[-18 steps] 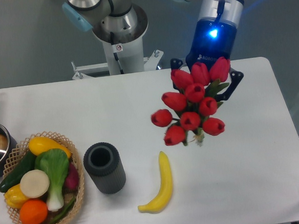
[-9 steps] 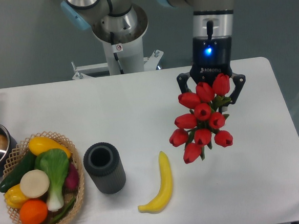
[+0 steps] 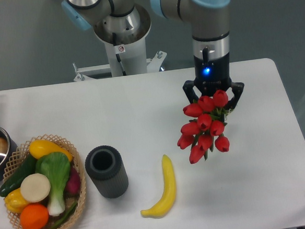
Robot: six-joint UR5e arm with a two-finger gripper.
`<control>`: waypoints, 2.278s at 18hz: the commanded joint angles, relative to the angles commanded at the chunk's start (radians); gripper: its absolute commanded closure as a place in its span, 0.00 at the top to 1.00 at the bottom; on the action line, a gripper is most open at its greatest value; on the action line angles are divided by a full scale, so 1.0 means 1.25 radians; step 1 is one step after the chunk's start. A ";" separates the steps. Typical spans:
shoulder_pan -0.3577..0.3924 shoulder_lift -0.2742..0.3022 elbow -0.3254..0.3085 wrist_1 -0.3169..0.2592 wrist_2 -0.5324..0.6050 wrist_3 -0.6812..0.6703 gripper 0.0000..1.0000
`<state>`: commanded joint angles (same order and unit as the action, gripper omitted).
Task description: Place the flowers on the table
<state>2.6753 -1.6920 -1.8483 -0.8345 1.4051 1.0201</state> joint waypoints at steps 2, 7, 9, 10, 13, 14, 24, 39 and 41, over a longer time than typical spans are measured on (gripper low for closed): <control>-0.001 0.002 -0.032 -0.001 0.000 0.000 0.49; -0.004 0.002 -0.053 -0.088 0.001 0.000 0.49; -0.005 -0.002 -0.059 -0.097 0.001 0.000 0.49; -0.005 -0.004 -0.065 -0.097 0.002 -0.001 0.49; -0.012 -0.022 -0.076 -0.101 0.042 -0.001 0.49; -0.023 -0.032 -0.079 -0.102 0.060 0.000 0.49; -0.056 -0.093 -0.106 -0.094 0.075 0.013 0.49; -0.049 -0.064 0.157 -0.070 0.039 0.011 1.00; -0.054 -0.050 0.190 -0.050 0.016 0.000 1.00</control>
<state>2.6078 -1.7550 -1.6109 -0.8976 1.4252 1.0202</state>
